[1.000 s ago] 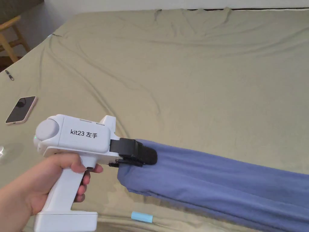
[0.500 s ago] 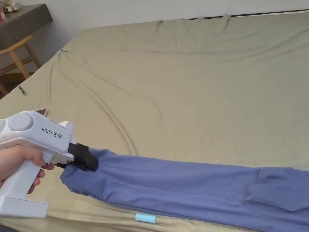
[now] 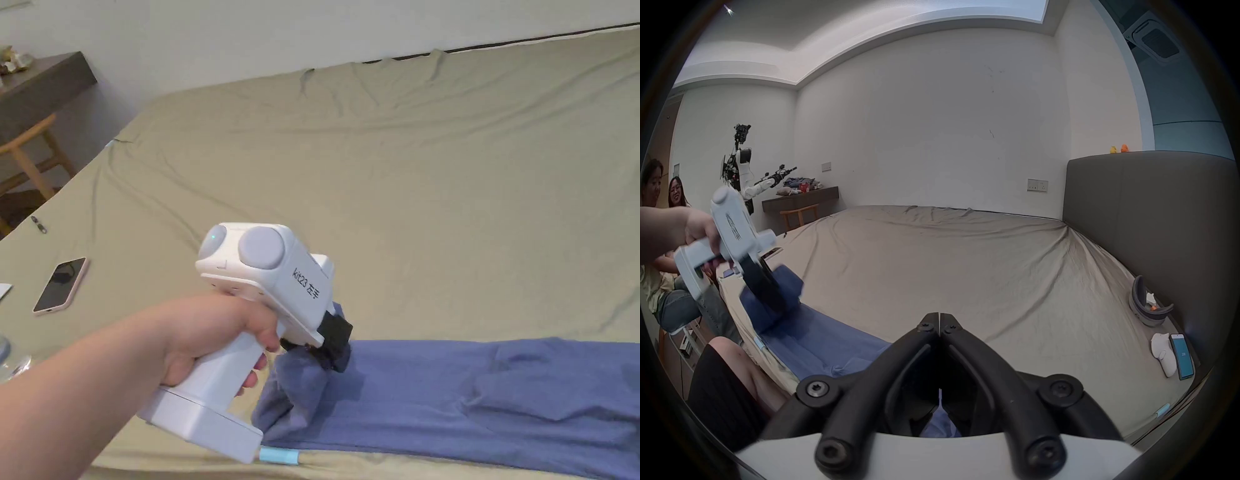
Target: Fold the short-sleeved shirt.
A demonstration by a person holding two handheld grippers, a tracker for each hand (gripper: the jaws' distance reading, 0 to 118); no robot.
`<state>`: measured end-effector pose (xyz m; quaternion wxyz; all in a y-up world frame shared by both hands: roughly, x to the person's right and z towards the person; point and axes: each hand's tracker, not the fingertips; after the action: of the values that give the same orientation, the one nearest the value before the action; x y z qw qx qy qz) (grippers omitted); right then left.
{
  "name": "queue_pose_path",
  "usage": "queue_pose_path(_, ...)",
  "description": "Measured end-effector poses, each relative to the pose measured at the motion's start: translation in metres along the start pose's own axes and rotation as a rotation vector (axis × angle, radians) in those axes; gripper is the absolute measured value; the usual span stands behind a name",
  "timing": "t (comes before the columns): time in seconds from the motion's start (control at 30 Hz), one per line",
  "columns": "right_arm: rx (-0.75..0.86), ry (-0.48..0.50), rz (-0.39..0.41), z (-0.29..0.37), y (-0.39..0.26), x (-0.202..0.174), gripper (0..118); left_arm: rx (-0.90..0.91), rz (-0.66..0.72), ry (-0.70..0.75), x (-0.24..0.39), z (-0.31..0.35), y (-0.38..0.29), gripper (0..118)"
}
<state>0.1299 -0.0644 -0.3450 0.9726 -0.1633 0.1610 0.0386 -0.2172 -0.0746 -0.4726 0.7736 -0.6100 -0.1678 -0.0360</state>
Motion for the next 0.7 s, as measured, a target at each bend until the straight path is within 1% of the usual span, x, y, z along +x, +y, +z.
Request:
queue_pose_path(0.07,0.004,0.001,0.003,0.000,-0.001,0.003,0,-0.026,-0.001,-0.002,0.016,-0.025,0.007,12)
queue_pose_path(0.1,0.007,-0.003,0.010,0.001,-0.002,0.004,0,-0.032,0.012,0.010,0.018,-0.040,0.013,15)
queue_pose_path(0.17,0.008,-0.018,0.019,0.000,-0.003,0.007,0,-0.030,0.015,0.027,0.026,-0.060,0.020,33)
queue_pose_path(0.2,0.008,-0.021,0.015,-0.002,-0.003,0.009,0,-0.032,0.034,0.016,0.030,-0.066,0.024,33)
queue_pose_path(0.23,0.006,-0.026,0.004,-0.002,-0.003,0.011,0,-0.031,0.070,-0.026,0.039,-0.067,0.027,35)
queue_pose_path(0.27,0.004,-0.034,-0.008,-0.003,-0.003,0.013,0,-0.035,0.076,-0.059,0.045,-0.066,0.030,39)
queue_pose_path(0.3,0.002,-0.041,-0.020,-0.006,-0.002,0.012,0,-0.030,0.043,-0.099,0.054,-0.057,0.031,46)
queue_pose_path(0.33,0.001,-0.042,-0.030,-0.008,-0.002,0.011,0,-0.004,0.006,-0.156,0.059,-0.044,0.032,58)
queue_pose_path(0.37,0.000,-0.042,-0.039,-0.009,-0.002,0.012,0,0.028,-0.013,-0.222,0.067,-0.028,0.031,63)
queue_pose_path(0.4,-0.003,-0.041,-0.045,-0.011,-0.002,0.011,0,0.070,-0.017,-0.289,0.065,-0.007,0.029,60)
queue_pose_path(0.43,-0.007,-0.040,-0.047,-0.013,-0.001,0.006,0,0.136,-0.027,-0.330,0.060,0.012,0.027,36)
queue_pose_path(0.47,-0.010,-0.038,-0.047,-0.015,-0.001,0.002,0,0.186,-0.047,-0.321,0.057,0.025,0.026,0)
queue_pose_path(0.5,-0.014,-0.036,-0.045,-0.017,-0.001,0.000,0,0.208,-0.045,-0.233,0.052,0.039,0.023,0)
queue_pose_path(0.53,-0.019,-0.032,-0.045,-0.019,-0.001,-0.003,0,0.229,-0.013,-0.155,0.043,0.044,0.022,0)
queue_pose_path(0.57,-0.021,-0.028,-0.045,-0.018,-0.001,-0.002,0,0.228,-0.030,-0.097,0.037,0.043,0.020,0)
queue_pose_path(0.6,-0.023,-0.021,-0.044,-0.018,-0.001,-0.002,0,0.219,-0.032,-0.037,0.030,0.038,0.018,0)
queue_pose_path(0.67,-0.023,-0.015,-0.039,-0.017,-0.002,-0.002,0,0.164,0.028,0.048,0.028,0.016,0.011,0)
queue_pose_path(0.7,-0.022,-0.012,-0.035,0.023,0.001,0.047,0,0.138,0.037,0.078,0.028,0.002,0.006,0)
